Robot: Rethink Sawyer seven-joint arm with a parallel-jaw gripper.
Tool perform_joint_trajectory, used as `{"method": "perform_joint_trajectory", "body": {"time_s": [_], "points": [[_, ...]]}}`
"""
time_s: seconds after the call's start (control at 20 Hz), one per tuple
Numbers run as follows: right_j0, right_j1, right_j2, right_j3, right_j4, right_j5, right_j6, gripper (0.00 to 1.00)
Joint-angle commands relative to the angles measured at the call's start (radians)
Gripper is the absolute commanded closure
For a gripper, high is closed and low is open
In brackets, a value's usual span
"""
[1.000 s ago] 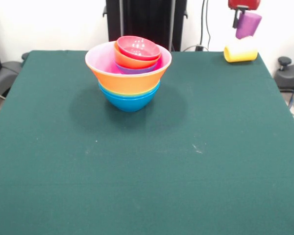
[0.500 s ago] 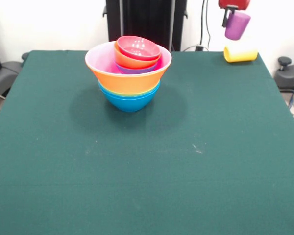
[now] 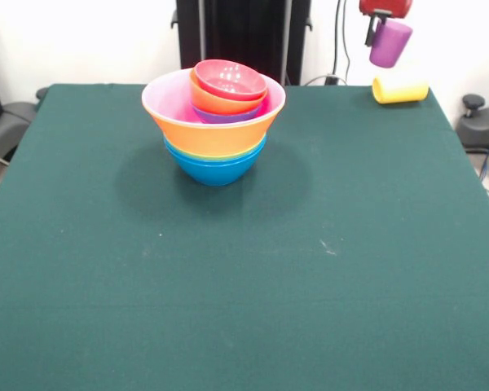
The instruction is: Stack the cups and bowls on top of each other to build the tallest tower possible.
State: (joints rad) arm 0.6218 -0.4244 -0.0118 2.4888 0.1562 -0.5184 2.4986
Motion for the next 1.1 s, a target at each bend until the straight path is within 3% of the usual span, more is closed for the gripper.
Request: {"method": "perform_joint_trajectory", "body": {"time_s": [0.05,0.8,1.1], "points": [[-0.032,0.039,0.036,-0.124,0.005,0.017,0.114,1.00],[-0.022,0.033,0.034,-0.186,0.065,0.094,0.091,1.00],[0.004,0.073,0.026,-0.230,0.103,0.096,0.094,1.00]]}}
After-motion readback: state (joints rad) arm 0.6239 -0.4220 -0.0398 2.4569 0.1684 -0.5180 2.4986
